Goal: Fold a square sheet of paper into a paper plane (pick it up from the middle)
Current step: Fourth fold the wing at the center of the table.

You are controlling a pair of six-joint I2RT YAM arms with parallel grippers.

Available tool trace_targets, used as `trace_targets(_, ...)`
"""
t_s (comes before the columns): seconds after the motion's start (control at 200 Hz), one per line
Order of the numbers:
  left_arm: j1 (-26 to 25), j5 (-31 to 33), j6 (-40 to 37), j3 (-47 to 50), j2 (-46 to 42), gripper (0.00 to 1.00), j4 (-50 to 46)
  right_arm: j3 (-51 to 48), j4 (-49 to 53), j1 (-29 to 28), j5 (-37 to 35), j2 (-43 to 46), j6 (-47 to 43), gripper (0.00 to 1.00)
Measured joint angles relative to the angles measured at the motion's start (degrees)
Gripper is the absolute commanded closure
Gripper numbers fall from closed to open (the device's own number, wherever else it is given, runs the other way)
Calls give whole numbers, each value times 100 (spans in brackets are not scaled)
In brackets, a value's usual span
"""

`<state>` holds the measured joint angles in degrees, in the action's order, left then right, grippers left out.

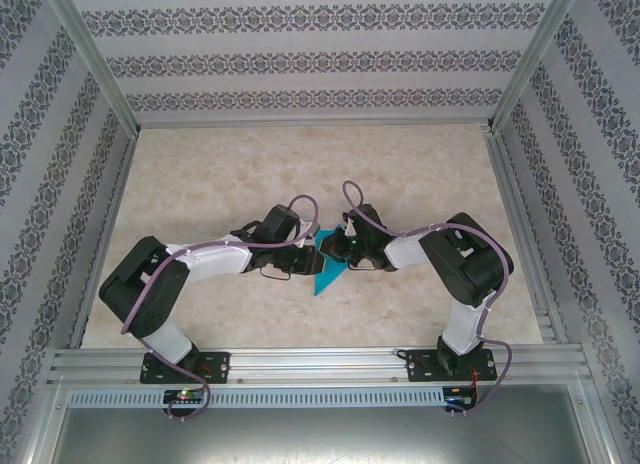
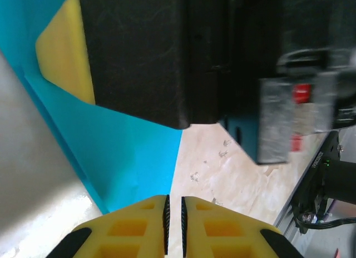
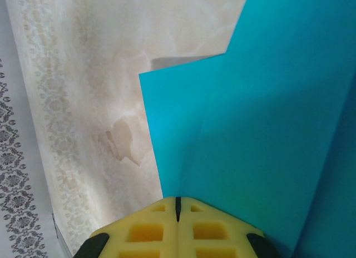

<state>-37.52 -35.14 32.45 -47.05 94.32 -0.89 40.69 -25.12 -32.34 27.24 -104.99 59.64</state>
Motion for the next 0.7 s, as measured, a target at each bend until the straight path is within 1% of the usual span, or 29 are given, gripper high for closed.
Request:
trace_targets(0.165,0,-133,46,11,365,82,133,-33,4,28,11,26,0,100)
trace_targets(0.32,-4,-243,87,63,531,82,321,-37,7,37,20,28,0,100)
trace_targets(0.699,-166,-382,92,186,544,82,444,-44,4,50,26,28,0,100)
